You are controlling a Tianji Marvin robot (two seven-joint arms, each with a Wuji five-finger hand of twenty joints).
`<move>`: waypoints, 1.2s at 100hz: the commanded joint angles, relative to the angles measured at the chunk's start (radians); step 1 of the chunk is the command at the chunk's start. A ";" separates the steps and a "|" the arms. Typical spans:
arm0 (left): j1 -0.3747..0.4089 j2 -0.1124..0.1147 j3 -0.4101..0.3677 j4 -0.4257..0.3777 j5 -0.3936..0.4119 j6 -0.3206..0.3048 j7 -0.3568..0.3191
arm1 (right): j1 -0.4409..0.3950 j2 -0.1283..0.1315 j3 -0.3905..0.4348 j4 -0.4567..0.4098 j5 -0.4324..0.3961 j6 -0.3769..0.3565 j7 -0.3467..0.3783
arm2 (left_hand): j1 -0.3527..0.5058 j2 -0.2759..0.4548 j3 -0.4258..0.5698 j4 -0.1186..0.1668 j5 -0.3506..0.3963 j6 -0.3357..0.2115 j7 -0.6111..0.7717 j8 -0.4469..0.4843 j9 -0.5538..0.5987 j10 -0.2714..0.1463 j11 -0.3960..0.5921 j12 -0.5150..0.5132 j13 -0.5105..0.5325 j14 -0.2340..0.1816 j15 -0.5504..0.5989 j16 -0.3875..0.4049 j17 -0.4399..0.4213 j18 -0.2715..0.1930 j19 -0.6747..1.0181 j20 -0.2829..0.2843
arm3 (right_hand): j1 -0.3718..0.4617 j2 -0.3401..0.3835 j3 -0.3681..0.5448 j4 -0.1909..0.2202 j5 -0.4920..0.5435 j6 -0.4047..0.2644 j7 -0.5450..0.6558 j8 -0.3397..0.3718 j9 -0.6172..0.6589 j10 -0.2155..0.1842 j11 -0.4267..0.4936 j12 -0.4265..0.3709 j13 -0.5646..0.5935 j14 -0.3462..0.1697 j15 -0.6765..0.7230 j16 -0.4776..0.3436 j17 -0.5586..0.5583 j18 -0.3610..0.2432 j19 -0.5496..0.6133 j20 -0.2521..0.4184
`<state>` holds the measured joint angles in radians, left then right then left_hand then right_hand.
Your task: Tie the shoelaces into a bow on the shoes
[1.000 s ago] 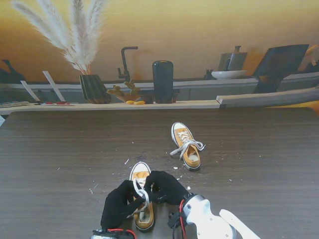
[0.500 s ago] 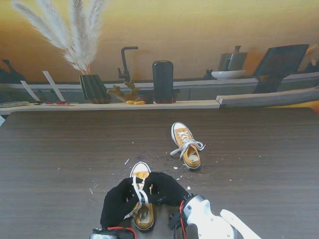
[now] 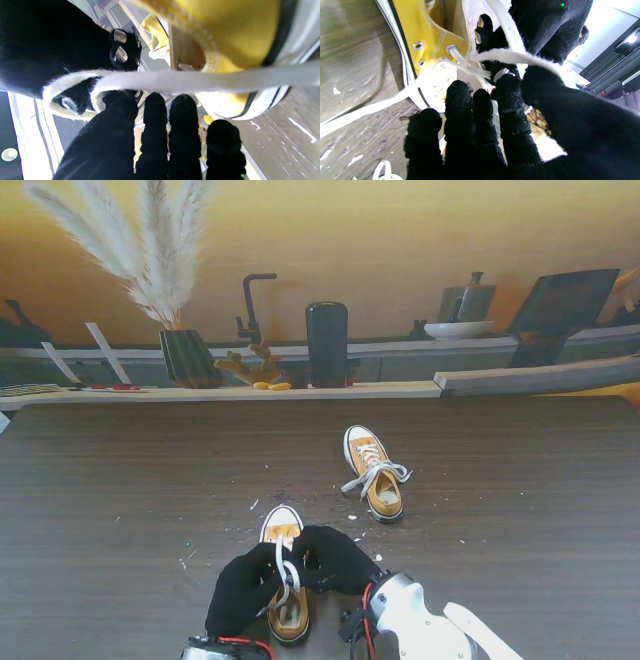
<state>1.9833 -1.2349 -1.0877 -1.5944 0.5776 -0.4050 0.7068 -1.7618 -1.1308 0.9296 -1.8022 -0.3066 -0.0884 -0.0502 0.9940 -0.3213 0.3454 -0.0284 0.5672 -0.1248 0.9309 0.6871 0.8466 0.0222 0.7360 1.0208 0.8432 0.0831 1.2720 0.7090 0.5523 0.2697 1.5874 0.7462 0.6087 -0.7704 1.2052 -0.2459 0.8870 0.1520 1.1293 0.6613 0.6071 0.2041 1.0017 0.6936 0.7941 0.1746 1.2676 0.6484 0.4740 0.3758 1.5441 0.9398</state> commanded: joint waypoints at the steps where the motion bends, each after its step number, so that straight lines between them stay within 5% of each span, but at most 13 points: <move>1: 0.014 0.006 0.001 -0.017 -0.004 0.007 -0.018 | -0.004 0.000 0.004 -0.011 -0.001 -0.005 0.008 | 0.021 0.038 0.021 -0.003 -0.068 0.017 0.067 0.087 -0.036 0.016 -0.023 0.037 -0.038 0.000 0.014 0.045 -0.018 0.017 -0.018 0.050 | 0.028 0.003 -0.007 0.028 -0.007 -0.018 0.002 0.017 -0.014 -0.025 -0.006 -0.009 -0.016 0.007 -0.010 0.018 -0.009 -0.009 0.002 0.015; 14: 0.015 0.006 -0.002 -0.018 -0.011 0.005 -0.023 | -0.005 0.001 0.006 -0.012 -0.004 -0.008 0.007 | -0.118 -0.024 0.275 0.009 -0.109 0.047 0.172 0.197 -0.044 0.034 -0.039 0.056 -0.045 0.018 0.012 0.051 -0.025 0.030 -0.032 0.083 | 0.031 0.006 -0.011 0.026 -0.011 -0.005 0.003 0.020 -0.014 -0.024 -0.008 -0.010 -0.017 0.008 -0.011 0.019 -0.010 -0.008 0.002 0.016; 22: 0.019 0.007 -0.006 -0.025 -0.023 0.004 -0.037 | -0.008 0.002 0.008 -0.016 -0.003 -0.005 0.012 | -0.183 -0.053 0.389 0.046 -0.118 0.051 0.219 0.252 -0.040 0.033 -0.052 0.069 -0.048 0.020 0.011 0.051 -0.026 0.032 -0.034 0.090 | 0.035 0.009 -0.012 0.026 -0.011 0.006 0.004 0.023 -0.017 -0.020 -0.015 -0.013 -0.021 0.008 -0.015 0.018 -0.014 -0.007 -0.002 0.015; 42: 0.028 0.009 -0.017 -0.038 -0.036 0.003 -0.060 | -0.012 0.005 0.012 -0.021 -0.005 -0.003 0.020 | -0.258 -0.070 0.488 0.143 -0.112 0.048 0.256 0.309 -0.025 0.028 -0.062 0.083 -0.049 0.018 0.009 0.051 -0.022 0.021 -0.030 0.092 | 0.037 0.001 -0.003 0.032 -0.012 0.022 0.009 0.033 -0.020 -0.015 -0.024 -0.019 -0.027 0.012 -0.025 0.016 -0.028 -0.002 -0.021 0.011; 58: 0.024 0.006 -0.011 -0.037 -0.040 0.006 -0.051 | -0.012 0.002 0.007 -0.015 -0.011 -0.014 0.008 | -0.223 -0.071 0.426 0.134 -0.115 0.033 0.219 0.287 -0.026 0.035 -0.062 0.077 -0.039 0.015 0.006 0.046 -0.014 0.020 -0.025 0.087 | 0.025 0.012 -0.030 0.022 -0.007 -0.025 -0.012 0.014 -0.003 -0.009 -0.034 -0.027 -0.023 0.022 -0.033 0.014 -0.028 0.009 -0.026 0.012; 65: 0.022 0.006 -0.008 -0.038 -0.044 0.001 -0.054 | -0.010 0.001 0.003 -0.009 -0.026 -0.023 -0.005 | -0.199 -0.065 0.391 0.107 -0.113 0.029 0.194 0.257 -0.030 0.033 -0.069 0.068 -0.041 0.014 0.005 0.044 -0.016 0.016 -0.025 0.084 | 0.013 0.027 -0.059 0.008 -0.020 -0.037 -0.070 -0.051 0.004 -0.009 -0.040 -0.030 -0.019 0.022 -0.035 0.014 -0.026 0.010 -0.027 0.013; 83: 0.018 0.004 -0.003 -0.035 -0.039 -0.003 -0.042 | -0.009 0.000 0.000 -0.002 -0.027 -0.022 -0.008 | -0.192 -0.061 0.378 0.089 -0.113 0.028 0.192 0.244 -0.029 0.034 -0.074 0.065 -0.038 0.015 0.006 0.044 -0.014 0.019 -0.023 0.083 | -0.059 0.024 -0.052 0.023 -0.044 0.007 -0.169 -0.160 -0.013 0.002 -0.058 -0.034 -0.045 0.045 -0.046 0.019 -0.056 0.021 -0.032 0.017; 120: -0.003 -0.002 0.031 -0.017 0.015 0.036 0.032 | 0.003 -0.001 -0.024 -0.002 -0.024 0.010 -0.003 | -0.181 -0.069 0.368 0.078 -0.110 0.031 0.188 0.217 -0.018 0.038 -0.060 0.060 -0.014 0.009 0.022 0.043 0.017 0.013 -0.006 0.078 | -0.101 0.059 -0.089 0.047 0.001 0.005 -0.271 -0.124 -0.011 0.005 -0.076 -0.045 -0.052 0.049 -0.056 0.023 -0.063 0.026 -0.036 0.021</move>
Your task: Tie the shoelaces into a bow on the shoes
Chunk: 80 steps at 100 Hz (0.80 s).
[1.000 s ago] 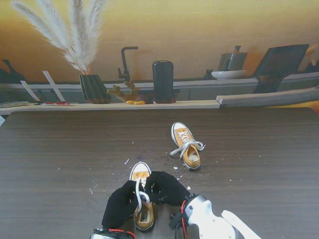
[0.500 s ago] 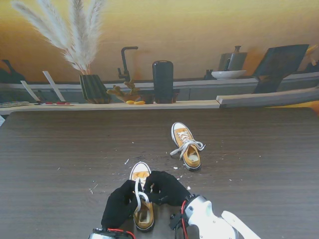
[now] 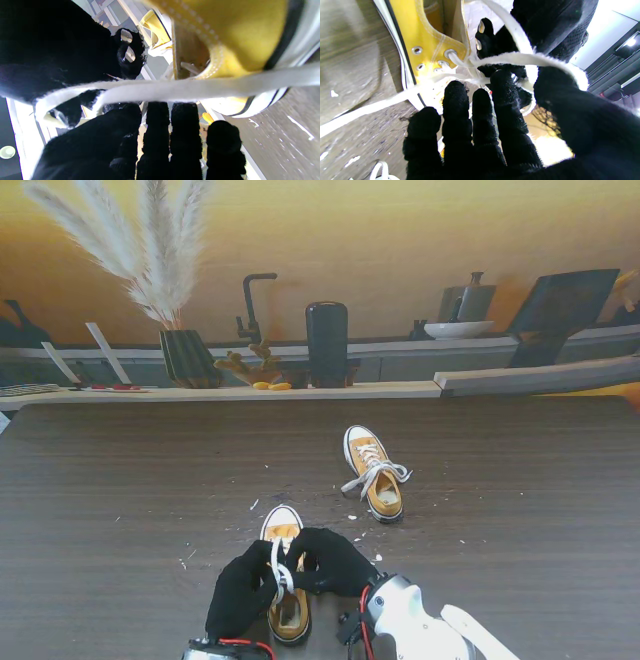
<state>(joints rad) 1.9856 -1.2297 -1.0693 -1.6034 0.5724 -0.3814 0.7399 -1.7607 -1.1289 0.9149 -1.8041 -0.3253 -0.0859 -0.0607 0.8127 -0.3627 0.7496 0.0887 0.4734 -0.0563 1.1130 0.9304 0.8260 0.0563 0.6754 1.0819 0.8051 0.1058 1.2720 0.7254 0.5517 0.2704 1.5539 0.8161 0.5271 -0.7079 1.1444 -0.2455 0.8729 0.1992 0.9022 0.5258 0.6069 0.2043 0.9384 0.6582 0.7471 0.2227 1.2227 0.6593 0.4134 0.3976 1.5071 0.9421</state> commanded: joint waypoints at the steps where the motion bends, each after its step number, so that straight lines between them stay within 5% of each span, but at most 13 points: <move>1: -0.007 -0.007 0.014 -0.007 0.022 0.014 0.003 | 0.002 -0.003 -0.010 0.000 -0.006 0.009 0.006 | 0.000 -0.027 -0.037 -0.040 -0.016 -0.037 0.005 -0.028 0.003 0.004 0.002 -0.001 0.025 -0.014 0.023 0.026 0.019 0.012 0.028 0.008 | -0.018 -0.005 -0.028 0.046 0.015 -0.043 -0.041 0.014 -0.011 0.004 -0.012 -0.009 -0.003 0.001 -0.011 0.012 -0.001 0.003 0.002 0.019; 47: -0.023 -0.016 0.079 -0.017 0.072 0.086 0.090 | 0.016 -0.011 -0.042 0.011 -0.079 0.060 -0.045 | 0.005 -0.039 -0.036 -0.038 -0.005 -0.027 0.008 -0.070 0.014 0.014 0.023 -0.012 0.041 -0.009 0.031 0.017 0.037 0.013 0.040 -0.014 | 0.055 -0.118 -0.004 0.024 -0.012 -0.064 0.067 0.003 0.012 -0.012 0.005 -0.010 0.030 -0.020 -0.009 0.004 0.045 0.009 0.007 0.013; 80: -0.028 -0.020 0.106 -0.023 0.105 0.118 0.144 | 0.028 -0.016 -0.071 0.024 -0.143 0.091 -0.084 | 0.015 -0.049 -0.045 -0.041 0.006 -0.019 0.002 -0.128 0.024 0.021 0.047 -0.027 0.050 -0.008 0.039 0.007 0.045 0.015 0.049 -0.038 | 0.018 -0.134 -0.006 0.018 0.040 -0.069 0.076 -0.037 0.041 -0.005 0.003 -0.017 0.045 -0.001 -0.008 -0.001 0.060 0.033 0.013 0.011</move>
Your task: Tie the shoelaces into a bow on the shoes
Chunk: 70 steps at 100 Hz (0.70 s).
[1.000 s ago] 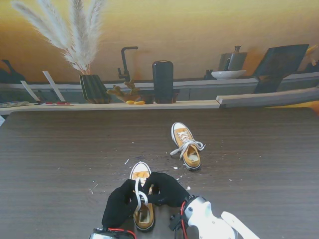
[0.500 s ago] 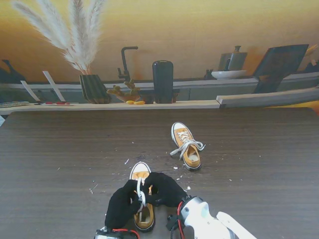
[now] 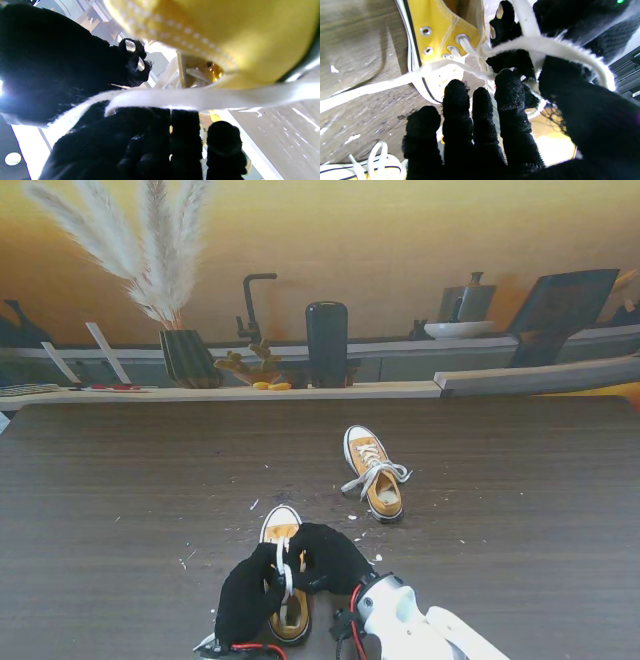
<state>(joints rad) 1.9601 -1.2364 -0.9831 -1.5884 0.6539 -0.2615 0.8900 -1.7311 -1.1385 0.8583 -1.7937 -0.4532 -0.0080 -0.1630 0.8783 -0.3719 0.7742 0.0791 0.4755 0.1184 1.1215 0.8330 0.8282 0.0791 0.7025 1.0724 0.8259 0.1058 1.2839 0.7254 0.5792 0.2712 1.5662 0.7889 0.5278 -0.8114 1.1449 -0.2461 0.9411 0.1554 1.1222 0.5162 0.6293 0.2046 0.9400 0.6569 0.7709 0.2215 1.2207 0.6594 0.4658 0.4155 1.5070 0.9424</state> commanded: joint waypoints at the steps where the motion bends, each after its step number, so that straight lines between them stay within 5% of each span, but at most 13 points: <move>1: -0.003 -0.014 0.020 -0.038 0.024 -0.001 -0.006 | -0.001 -0.006 -0.015 0.014 -0.016 0.015 0.018 | -0.050 -0.040 -0.070 -0.031 0.004 -0.193 -0.007 -0.032 0.022 -0.001 0.020 -0.018 0.029 -0.008 0.027 0.007 0.018 0.014 0.037 -0.011 | 0.016 -0.029 -0.006 0.018 -0.028 -0.025 -0.146 -0.029 0.019 -0.005 0.001 -0.016 0.022 -0.001 -0.006 -0.002 0.007 0.016 0.013 0.011; 32: -0.003 -0.017 0.020 -0.033 0.023 -0.009 0.009 | 0.001 -0.007 -0.030 0.010 -0.044 0.047 0.006 | -0.027 -0.039 -0.122 -0.049 0.014 -0.183 -0.025 -0.119 0.028 -0.002 0.042 -0.036 0.036 -0.009 0.031 -0.001 0.021 0.014 0.045 -0.030 | 0.155 -0.008 0.113 0.047 0.044 -0.024 -0.071 -0.094 0.064 0.002 -0.025 -0.034 0.027 0.005 -0.007 -0.005 0.004 0.023 0.013 0.011; 57: 0.009 -0.017 0.000 -0.037 0.015 -0.016 0.006 | -0.010 -0.003 -0.015 -0.002 -0.035 0.041 0.021 | -0.028 -0.037 -0.146 -0.058 0.025 -0.179 -0.043 -0.151 0.032 -0.004 0.052 -0.047 0.040 -0.009 0.031 -0.004 0.024 0.016 0.048 -0.035 | 0.151 -0.009 0.173 0.079 0.014 0.021 -0.009 0.156 0.048 0.012 -0.003 -0.028 0.017 -0.001 0.008 0.002 -0.007 0.006 0.019 0.013; 70: 0.015 -0.020 -0.016 -0.037 0.000 -0.029 0.001 | -0.022 -0.001 0.001 -0.013 -0.031 0.036 0.026 | -0.031 -0.035 -0.159 -0.063 0.029 -0.179 -0.053 -0.165 0.030 -0.006 0.057 -0.052 0.041 -0.007 0.031 -0.005 0.024 0.015 0.048 -0.036 | 0.125 -0.066 0.244 0.098 0.024 0.030 0.021 0.211 0.043 0.016 0.016 -0.025 0.023 0.003 0.019 -0.008 -0.003 0.006 0.020 0.008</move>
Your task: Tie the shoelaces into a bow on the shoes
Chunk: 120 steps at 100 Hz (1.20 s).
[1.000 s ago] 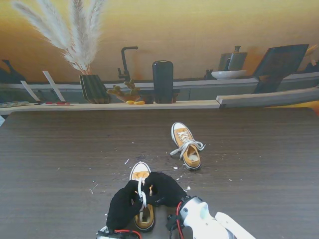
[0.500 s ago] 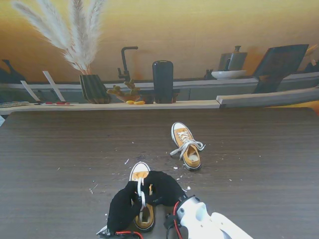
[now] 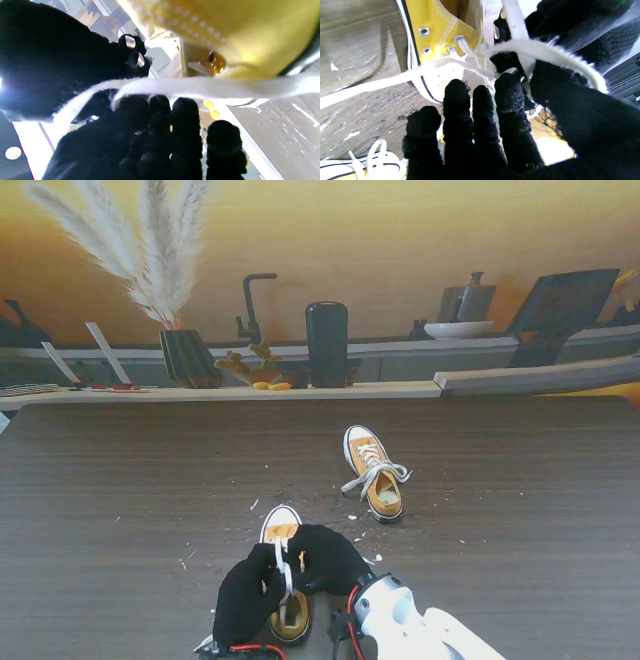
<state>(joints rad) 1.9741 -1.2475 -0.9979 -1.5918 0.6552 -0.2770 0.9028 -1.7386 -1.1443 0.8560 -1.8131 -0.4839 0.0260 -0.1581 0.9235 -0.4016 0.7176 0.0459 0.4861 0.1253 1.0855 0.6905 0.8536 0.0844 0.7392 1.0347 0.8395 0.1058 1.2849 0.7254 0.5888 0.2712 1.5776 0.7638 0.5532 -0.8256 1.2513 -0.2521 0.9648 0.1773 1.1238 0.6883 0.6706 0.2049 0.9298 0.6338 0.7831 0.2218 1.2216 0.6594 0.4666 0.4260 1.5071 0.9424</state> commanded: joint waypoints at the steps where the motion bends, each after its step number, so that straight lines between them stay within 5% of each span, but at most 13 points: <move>1: 0.001 -0.009 -0.002 -0.034 -0.002 -0.015 -0.012 | -0.015 0.005 0.004 0.006 -0.001 0.001 0.022 | -0.077 -0.006 -0.104 -0.030 0.019 -0.186 -0.018 -0.023 0.005 -0.012 0.020 -0.014 0.028 -0.007 0.030 -0.005 0.015 0.015 0.037 -0.011 | 0.100 -0.054 0.140 0.104 0.001 0.009 0.020 0.041 0.002 0.016 0.026 -0.002 0.011 0.003 0.019 -0.009 -0.004 -0.004 0.019 0.007; 36: 0.003 -0.011 -0.014 -0.031 -0.030 -0.035 -0.036 | -0.029 0.001 0.023 -0.001 0.015 -0.019 0.005 | -0.071 -0.009 -0.153 -0.036 0.051 -0.191 -0.050 -0.069 0.010 -0.015 0.031 -0.051 0.027 -0.007 0.031 -0.006 0.012 0.019 0.036 -0.017 | 0.093 -0.068 0.166 0.105 -0.007 0.019 0.039 0.072 0.001 0.023 0.043 0.004 0.015 0.008 0.033 -0.028 -0.003 0.000 0.021 0.004; 55: -0.002 -0.009 -0.012 -0.025 -0.020 -0.027 -0.033 | -0.036 0.000 0.029 0.002 0.037 -0.051 0.005 | -0.070 -0.010 -0.157 -0.036 0.052 -0.191 -0.051 -0.071 0.014 -0.014 0.031 -0.055 0.027 -0.007 0.031 -0.006 0.015 0.021 0.037 -0.018 | 0.103 -0.016 0.100 0.093 -0.016 -0.023 -0.004 0.006 0.002 0.022 0.042 0.001 0.011 0.010 0.029 -0.010 -0.013 0.009 0.019 0.004; 75: 0.001 -0.007 -0.015 -0.024 -0.019 -0.024 -0.036 | -0.041 -0.004 0.041 0.007 0.026 -0.072 -0.021 | -0.068 -0.013 -0.154 -0.031 0.064 -0.194 -0.050 -0.074 0.017 -0.015 0.030 -0.056 0.027 -0.007 0.031 -0.007 0.015 0.021 0.037 -0.019 | 0.098 -0.033 0.127 0.101 -0.032 -0.002 0.044 0.062 -0.005 0.014 0.048 0.010 0.011 0.000 0.028 0.001 -0.009 -0.005 0.021 0.004; 90: 0.005 -0.003 -0.022 -0.028 -0.015 -0.028 -0.048 | -0.048 -0.004 0.052 0.004 0.024 -0.078 -0.025 | -0.127 -0.029 -0.044 -0.001 0.014 -0.203 0.029 0.061 0.002 -0.019 0.011 -0.027 0.019 -0.003 0.016 -0.008 0.004 0.025 0.030 -0.021 | 0.093 -0.049 0.146 0.103 -0.027 -0.003 0.050 0.065 -0.001 0.016 0.049 0.009 0.015 0.002 0.028 -0.003 -0.006 -0.003 0.022 0.004; 120: 0.018 0.013 -0.044 -0.046 -0.037 -0.064 -0.142 | -0.061 -0.003 0.065 -0.002 0.041 -0.103 -0.020 | -0.218 0.030 0.039 0.108 -0.098 -0.164 0.125 0.268 -0.089 -0.025 -0.001 -0.005 -0.040 0.010 -0.014 0.011 -0.051 0.032 -0.008 0.014 | 0.093 -0.052 0.149 0.100 -0.023 -0.005 0.050 0.059 0.004 0.013 0.049 0.007 0.020 0.000 0.028 -0.008 -0.002 -0.002 0.022 0.003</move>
<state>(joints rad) 1.9862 -1.2417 -1.0404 -1.6248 0.6129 -0.3405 0.7684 -1.7938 -1.1489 0.9176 -1.8072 -0.4510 -0.0709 -0.1924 0.7569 -0.3920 0.7497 0.1339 0.4315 0.0386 1.1805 0.9294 0.7877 0.0827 0.7499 1.0083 0.8308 0.1120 1.2845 0.7254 0.5542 0.2713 1.5766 0.7536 0.6064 -0.8497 1.3396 -0.1870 0.9453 0.2024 1.1415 0.7243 0.6706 0.2149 0.9545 0.6338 0.7831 0.2226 1.2350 0.6479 0.4571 0.4260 1.5073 0.9423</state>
